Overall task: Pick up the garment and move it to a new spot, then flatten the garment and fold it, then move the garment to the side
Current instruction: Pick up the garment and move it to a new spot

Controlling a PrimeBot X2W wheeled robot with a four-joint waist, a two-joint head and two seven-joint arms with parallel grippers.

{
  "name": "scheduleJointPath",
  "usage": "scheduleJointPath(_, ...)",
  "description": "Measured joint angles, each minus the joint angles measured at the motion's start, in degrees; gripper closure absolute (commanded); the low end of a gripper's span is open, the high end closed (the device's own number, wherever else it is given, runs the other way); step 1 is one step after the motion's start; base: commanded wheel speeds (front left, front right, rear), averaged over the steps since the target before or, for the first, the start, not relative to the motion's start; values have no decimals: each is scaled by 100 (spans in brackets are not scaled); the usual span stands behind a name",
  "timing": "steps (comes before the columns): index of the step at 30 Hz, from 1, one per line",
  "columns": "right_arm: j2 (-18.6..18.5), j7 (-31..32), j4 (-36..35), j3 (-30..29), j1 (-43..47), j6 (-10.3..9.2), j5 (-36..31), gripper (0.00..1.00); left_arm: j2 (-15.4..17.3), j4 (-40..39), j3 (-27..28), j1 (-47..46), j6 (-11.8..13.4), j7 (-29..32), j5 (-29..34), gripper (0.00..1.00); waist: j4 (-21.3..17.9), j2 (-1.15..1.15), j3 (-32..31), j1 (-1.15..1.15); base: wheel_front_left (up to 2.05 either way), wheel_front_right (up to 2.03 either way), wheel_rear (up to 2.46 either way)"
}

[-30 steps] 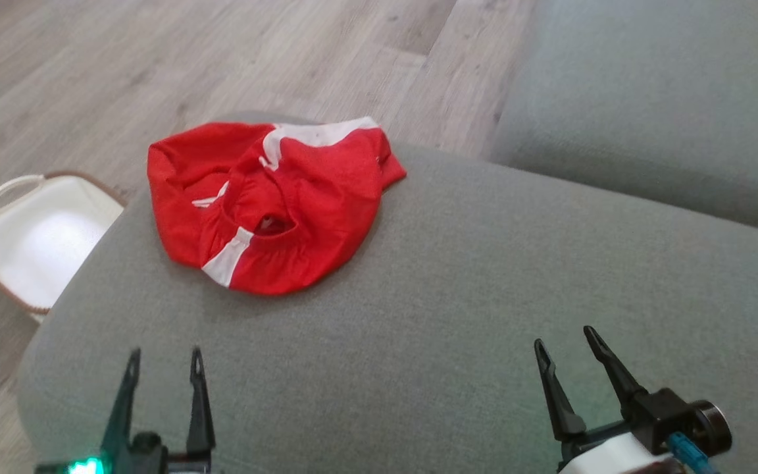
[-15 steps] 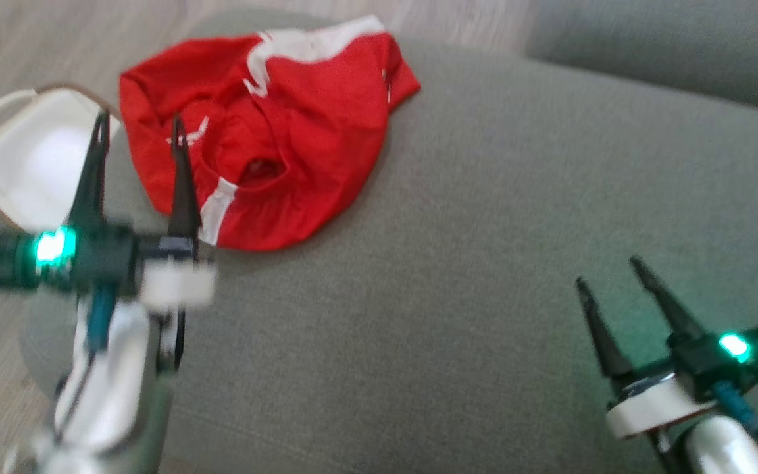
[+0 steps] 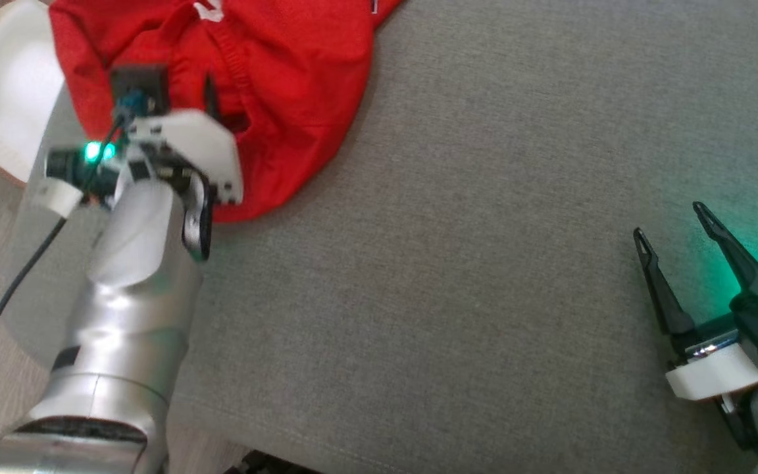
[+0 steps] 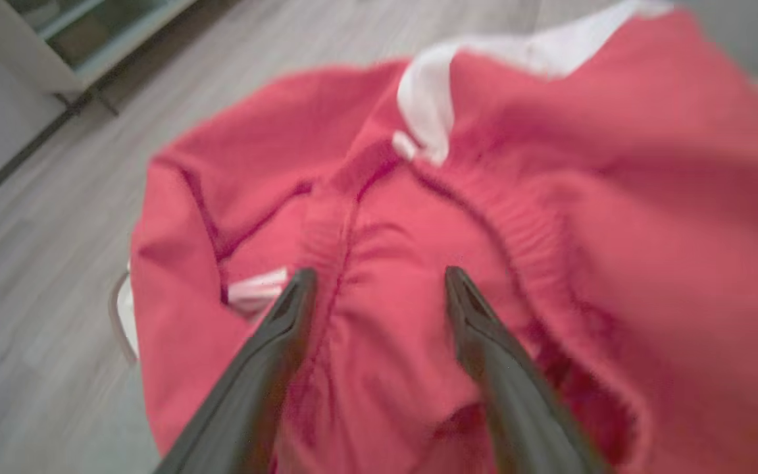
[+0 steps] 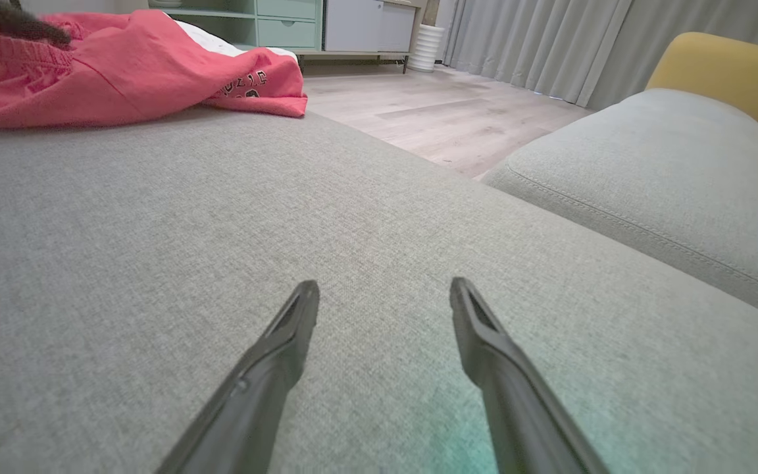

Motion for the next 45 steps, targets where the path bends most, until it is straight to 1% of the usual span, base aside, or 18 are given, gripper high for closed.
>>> scheduleJointPath(3,-4,0,-13,27,-8,0,25,0,8,631,58,16,108,118,-53,0,-88,0,23,-4,0,0,0)
scheduleJointPath(9,-13,0,-22,-11,-10,0,31,0,10,1193,66,-85,185,-71,-64,0,-93,0,5,-4,0,0,0)
scheduleJointPath(10,-13,0,-26,-24,-10,0,31,0,11,1281,66,-112,182,-86,-88,5,-84,0,-2,-3,0,0,0)
scheduleJointPath(11,-13,0,-27,-37,-10,0,31,0,10,1362,68,-138,146,-120,-118,100,-73,0,-7,-3,0,0,0)
scheduleJointPath(13,-13,0,-27,-69,-7,0,31,0,8,1489,67,-174,62,-164,-163,100,-49,0,-17,-3,0,0,0)
scheduleJointPath(15,-13,0,-27,-87,-3,0,31,0,10,1547,57,-182,43,-366,-160,100,-23,0,-38,-3,0,0,0)
scheduleJointPath(22,43,0,16,-46,18,0,31,0,79,1535,-182,-559,42,-1291,46,100,45,0,-273,-3,0,0,0)
scheduleJointPath(24,122,0,49,-3,18,0,30,0,130,1488,-310,-735,43,-1488,163,100,34,0,-389,-3,0,0,0)
scheduleJointPath(27,336,0,121,104,16,0,30,0,226,1388,-500,-966,40,-1647,341,100,-26,0,-596,-3,0,0,0)
scheduleJointPath(29,483,0,164,148,10,0,30,0,304,1308,-609,-1091,-5,-1739,464,100,-104,0,-737,-4,0,0,0)
scheduleJointPath(32,722,0,244,198,5,0,30,0,428,1147,-772,-1268,-60,-1834,604,100,-297,0,-934,-4,0,0,0)
scheduleJointPath(37,1100,0,368,196,15,0,30,0,490,893,-1087,-1494,-266,-1833,815,100,-756,0,-1276,-4,0,0,0)
scheduleJointPath(38,1222,0,408,191,30,0,30,0,508,754,-1178,-1550,-358,-1830,860,100,-982,0,-1410,-4,0,0,0)
scheduleJointPath(39,1280,0,419,175,44,0,30,0,510,655,-1236,-1573,-415,-1825,866,100,-1104,1,-1473,-4,0,0,0)
scheduleJointPath(45,1489,0,468,143,252,0,29,0,392,-16,-1474,-1663,-684,-1763,865,100,-1867,0,-1801,-4,0,0,0)
